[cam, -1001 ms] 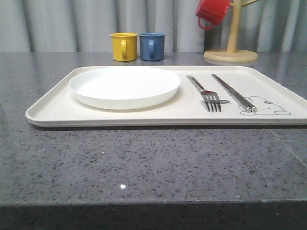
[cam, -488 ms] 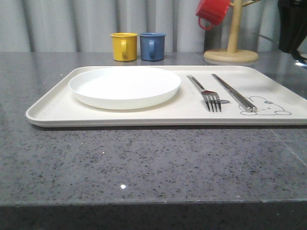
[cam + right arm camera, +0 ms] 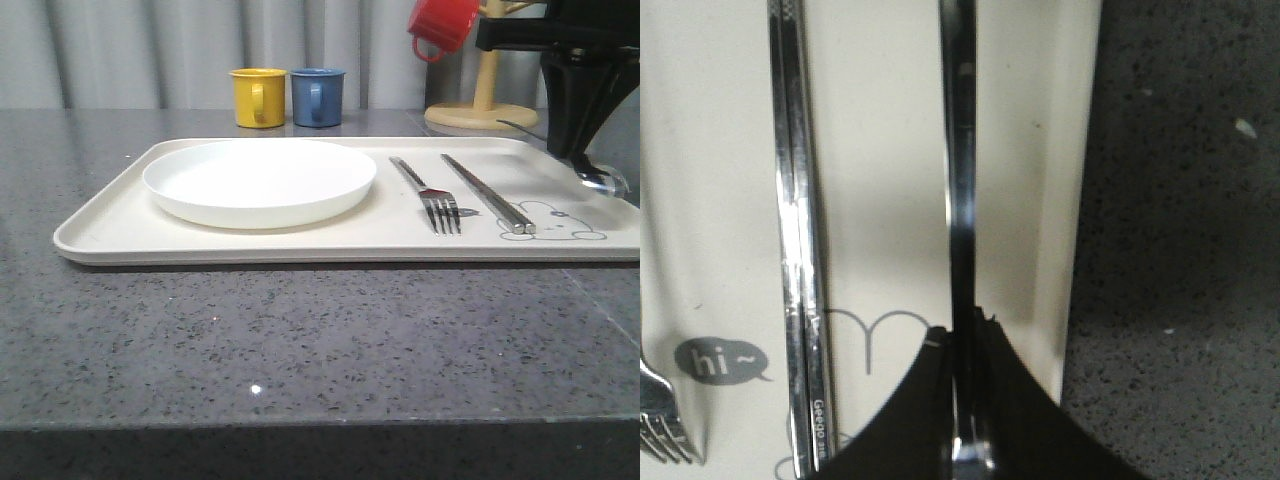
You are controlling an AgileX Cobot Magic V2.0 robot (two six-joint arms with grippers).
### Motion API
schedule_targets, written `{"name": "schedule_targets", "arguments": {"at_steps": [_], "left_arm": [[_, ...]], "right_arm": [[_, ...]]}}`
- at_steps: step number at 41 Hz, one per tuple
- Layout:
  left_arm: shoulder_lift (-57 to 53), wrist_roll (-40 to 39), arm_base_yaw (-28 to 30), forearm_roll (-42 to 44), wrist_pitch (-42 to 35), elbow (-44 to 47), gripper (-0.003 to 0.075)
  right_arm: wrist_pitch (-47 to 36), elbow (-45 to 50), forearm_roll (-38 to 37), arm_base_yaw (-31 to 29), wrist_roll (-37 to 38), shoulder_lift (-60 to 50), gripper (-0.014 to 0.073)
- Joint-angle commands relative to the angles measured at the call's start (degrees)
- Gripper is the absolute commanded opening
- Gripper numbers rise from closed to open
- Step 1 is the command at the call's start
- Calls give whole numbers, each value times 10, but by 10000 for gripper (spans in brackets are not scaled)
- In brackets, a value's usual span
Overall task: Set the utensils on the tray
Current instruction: 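Lower the spoon onto the tray beside the chopsticks and release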
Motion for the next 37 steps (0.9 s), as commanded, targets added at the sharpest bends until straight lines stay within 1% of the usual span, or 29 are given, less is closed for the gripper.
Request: {"name": "schedule_targets", "arguments": {"at_steps": [1,13,27,31,37], "left_arm": [[6,-5,2,-1,-48,-14,-18],[6,-5,2,-1,-48,-14,-18],[6,-5,2,-1,-48,-14,-18],[6,-5,2,-1,-48,-14,-18],[6,-5,2,-1,-48,-14,-18]], "right_arm": [[42,-11,-4,-1,2,-22,-59],[45,-11,-4,-1,15,8,-59],[36,-11,-4,-1,22,10,-50],[36,-11,-4,-1,22,10,15],[33,-13,-4,-1,22,10,166]]}}
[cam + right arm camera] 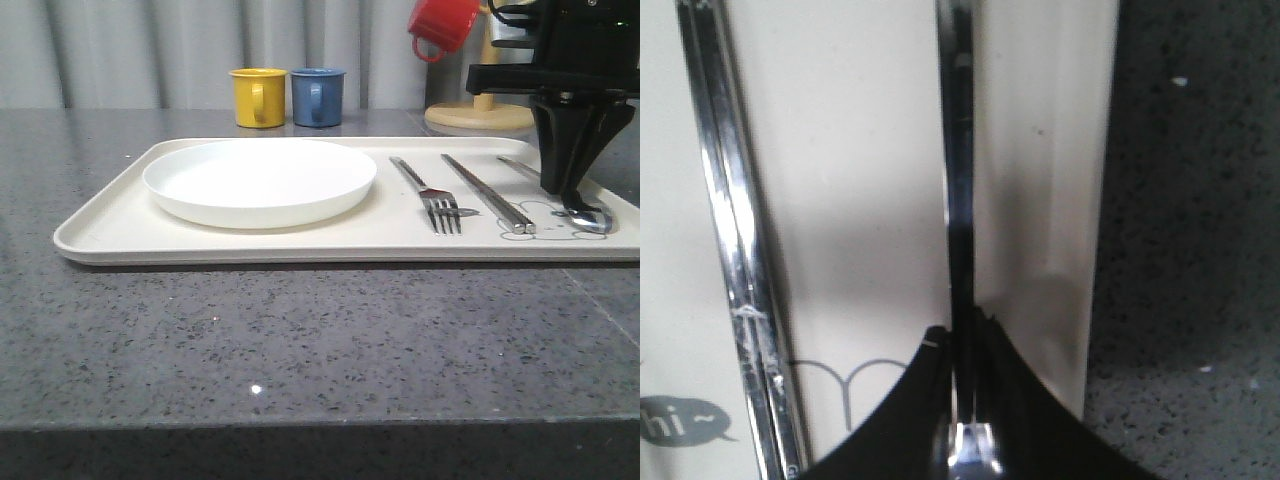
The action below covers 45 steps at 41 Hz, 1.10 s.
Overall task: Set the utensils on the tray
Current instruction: 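Lower the spoon onto the tray beside the chopsticks and release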
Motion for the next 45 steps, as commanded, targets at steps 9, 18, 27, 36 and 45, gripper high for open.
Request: {"name": "schedule_targets", "arguments": {"at_steps": [9,18,27,36,45], "left_arm": [[6,-5,2,-1,-48,-14,-18],[6,-5,2,-1,-48,-14,-18],[6,-5,2,-1,-48,-14,-18],[6,-5,2,-1,-48,-14,-18],[6,-5,2,-1,-48,-14,-18]], "right_arm": [[27,-16,-4,-1,0,-54,246],[19,-17,-16,-1,-12,-122,244],[12,-17,-18,-1,-54,-193,184],[-30,12,-18,-1,-78,-257,-76],[-166,124,-26,-1,-84,-360,-70]]}}
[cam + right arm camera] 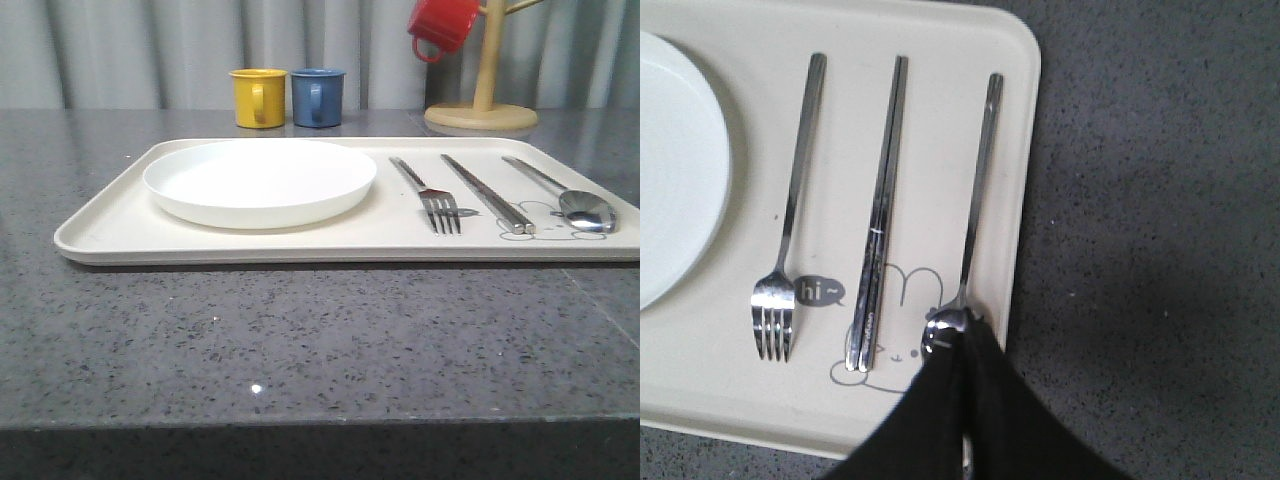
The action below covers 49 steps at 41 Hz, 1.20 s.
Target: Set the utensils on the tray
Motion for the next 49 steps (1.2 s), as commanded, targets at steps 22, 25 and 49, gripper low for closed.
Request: {"name": "schedule_targets", "arguments": {"at_steps": [22,25,49], "left_arm": [[6,-5,2,-1,-48,-14,-18],[6,-5,2,-1,-48,-14,-18],[6,-5,2,-1,-48,-14,-18]], "right_arm": [[-401,442,-39,-1,-14,-400,-70],[-407,487,-39,-1,-14,-463,-70],[-399,593,-33,-1,-14,-712,-70]]}}
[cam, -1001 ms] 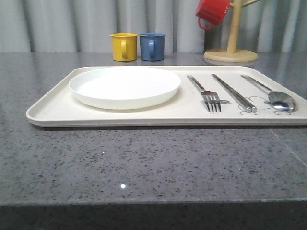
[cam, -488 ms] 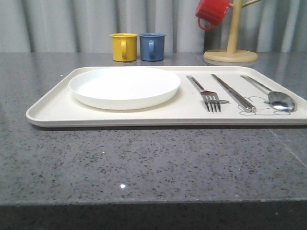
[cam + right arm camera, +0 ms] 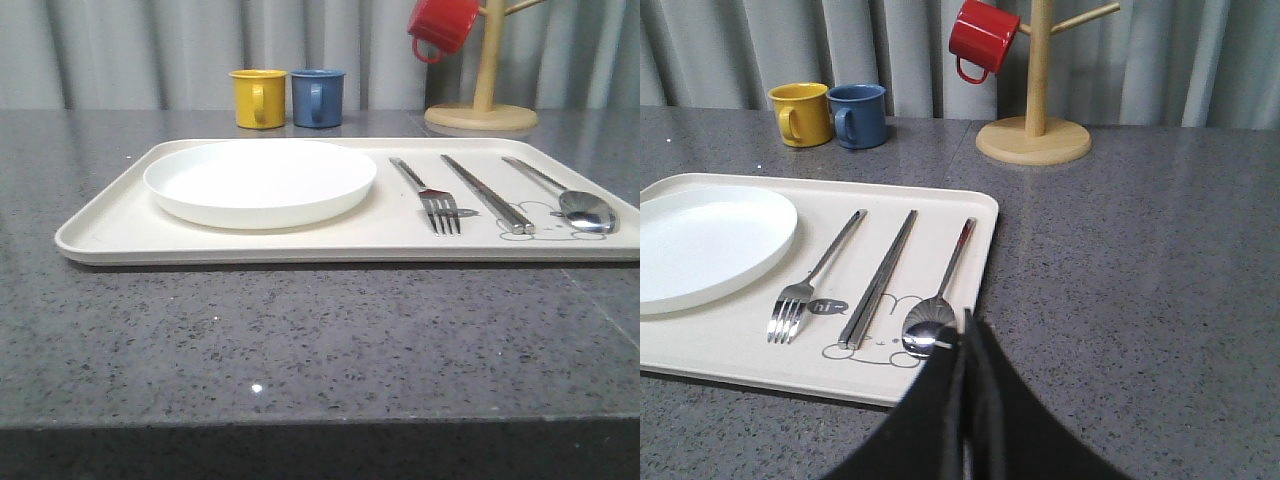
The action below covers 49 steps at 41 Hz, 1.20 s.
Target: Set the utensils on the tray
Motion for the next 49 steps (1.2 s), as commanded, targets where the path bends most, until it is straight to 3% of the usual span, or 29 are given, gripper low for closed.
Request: {"name": "schedule_targets", "arguments": {"at_steps": [1,39,49], "left_arm": [[6,-5,2,-1,-48,-14,-18],[5,-5,3,15,-48,-14,-18],[-55,-5,51,-15,-101,45,-18]], "right_arm": [[-46,-12,-3,-1,-6,7,-70],[-47,-12,-3,-1,-6,7,-70],[-47,-12,-3,-1,-6,7,-70]]}}
